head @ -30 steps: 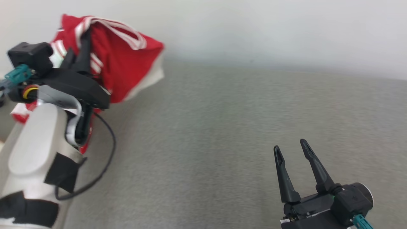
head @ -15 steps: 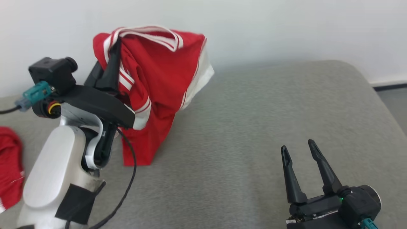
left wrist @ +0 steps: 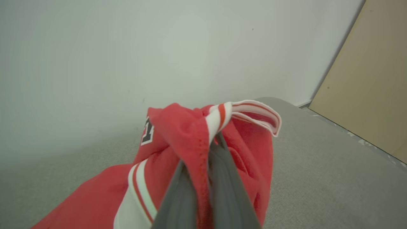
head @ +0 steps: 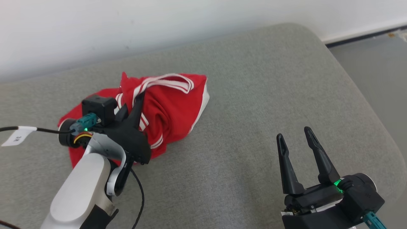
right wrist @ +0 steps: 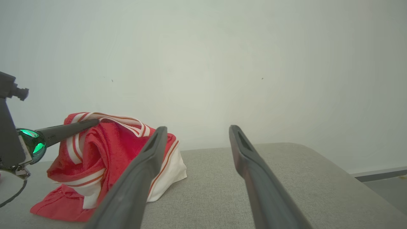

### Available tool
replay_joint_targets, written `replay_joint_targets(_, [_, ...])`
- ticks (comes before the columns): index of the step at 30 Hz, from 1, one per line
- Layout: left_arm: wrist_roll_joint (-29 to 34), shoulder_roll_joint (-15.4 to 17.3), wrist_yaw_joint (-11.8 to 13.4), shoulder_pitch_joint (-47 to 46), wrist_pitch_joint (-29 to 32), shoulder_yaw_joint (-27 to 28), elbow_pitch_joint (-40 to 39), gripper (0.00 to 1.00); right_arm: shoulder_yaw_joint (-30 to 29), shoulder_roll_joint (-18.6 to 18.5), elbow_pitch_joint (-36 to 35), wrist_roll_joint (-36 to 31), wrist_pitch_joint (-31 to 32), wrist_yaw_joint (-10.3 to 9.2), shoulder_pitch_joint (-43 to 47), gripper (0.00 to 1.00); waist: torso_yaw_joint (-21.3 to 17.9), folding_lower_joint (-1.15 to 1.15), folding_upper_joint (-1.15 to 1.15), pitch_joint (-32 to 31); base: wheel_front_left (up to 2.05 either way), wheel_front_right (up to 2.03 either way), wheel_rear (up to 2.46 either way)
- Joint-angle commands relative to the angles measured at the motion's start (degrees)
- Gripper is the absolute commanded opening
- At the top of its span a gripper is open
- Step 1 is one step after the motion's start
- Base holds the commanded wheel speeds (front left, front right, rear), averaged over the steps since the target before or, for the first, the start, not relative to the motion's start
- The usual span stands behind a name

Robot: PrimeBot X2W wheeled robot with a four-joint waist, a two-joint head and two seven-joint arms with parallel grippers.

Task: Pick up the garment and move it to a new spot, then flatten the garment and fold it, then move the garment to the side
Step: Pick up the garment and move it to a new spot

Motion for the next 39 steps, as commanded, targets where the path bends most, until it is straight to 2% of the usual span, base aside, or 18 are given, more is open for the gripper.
replay_joint_targets(1, [0.62, 0.08, -0.35, 0.35, -0.59, -0.20, 1.29, 0.00, 0.20, 0.07, -0.25, 0.76, -0.07, -0.12, -0.52, 1.00, -3.28, -0.01, 0.00, 4.34, 0.00, 0.00, 0.00])
replay_joint_targets(6, [1.13, 0.27, -1.86, -1.46, -2.27, -1.10, 6.54, 0.00, 0.58, 0.08, -0.73, 1.42, -0.07, -0.12, -0.83, 1.00, -4.07, -0.01, 0.00, 6.62, 0.00, 0.00, 0.00])
replay_joint_targets(7, [1.04, 0.26, -2.17, -1.70, -2.77, -1.23, 7.20, 0.26, 0.55, 0.07, -0.74, 1.48, -0.07, -0.12, -0.89, 1.00, -4.13, -0.01, 0.00, 6.84, 0.00, 0.00, 0.00])
replay_joint_targets(9, [1.09, 0.26, -2.31, -2.20, -3.94, -1.28, 8.29, 0.60, 0.52, 0.07, -0.73, 1.54, -0.07, -0.12, -0.93, 1.00, -4.19, -0.01, 0.00, 7.06, 0.00, 0.00, 0.00])
replay_joint_targets(10, [1.27, 0.28, -2.26, -2.57, -4.76, -1.13, 8.43, 1.00, 0.51, 0.07, -0.72, 1.56, -0.07, -0.12, -0.91, 1.00, -4.18, -0.01, 0.00, 7.09, 0.00, 0.00, 0.00])
replay_joint_targets(15, [2.82, 0.54, -2.16, -2.87, -9.06, -1.63, 7.73, 1.00, 0.60, 0.07, -0.40, 1.09, -0.07, -0.12, -1.07, 1.00, -3.01, -0.01, 0.00, 5.89, 0.00, 0.00, 0.00])
replay_joint_targets(22, [2.24, -0.33, 0.77, 3.18, -14.11, 0.29, 3.67, 1.00, -0.24, 0.07, 0.79, 0.23, -0.07, -0.12, -0.20, 1.00, 1.62, -0.01, 0.00, 2.04, 0.00, 0.00, 0.00])
replay_joint_targets(28, [3.38, -0.63, 1.73, 10.04, -15.44, 1.93, -1.11, 1.00, -0.29, 0.05, 2.13, -0.56, -0.07, -0.12, 0.06, 1.00, 7.08, -0.01, 0.00, -1.41, 0.00, 0.00, 0.00])
replay_joint_targets(32, [4.32, -1.28, 2.69, 15.00, -15.48, 5.86, -5.46, 1.00, -0.67, 0.05, 2.89, -1.10, -0.07, -0.12, 0.64, 1.00, 10.47, -0.01, 0.00, -3.76, 0.00, 0.00, 0.00])
replay_joint_targets(39, [7.96, -2.69, 1.82, 21.72, -15.52, 10.58, -10.42, 1.00, -2.62, 0.04, 3.73, -0.84, -0.07, -0.12, 2.40, 1.00, 14.70, -0.01, 0.00, -7.53, 0.00, 0.00, 0.00])
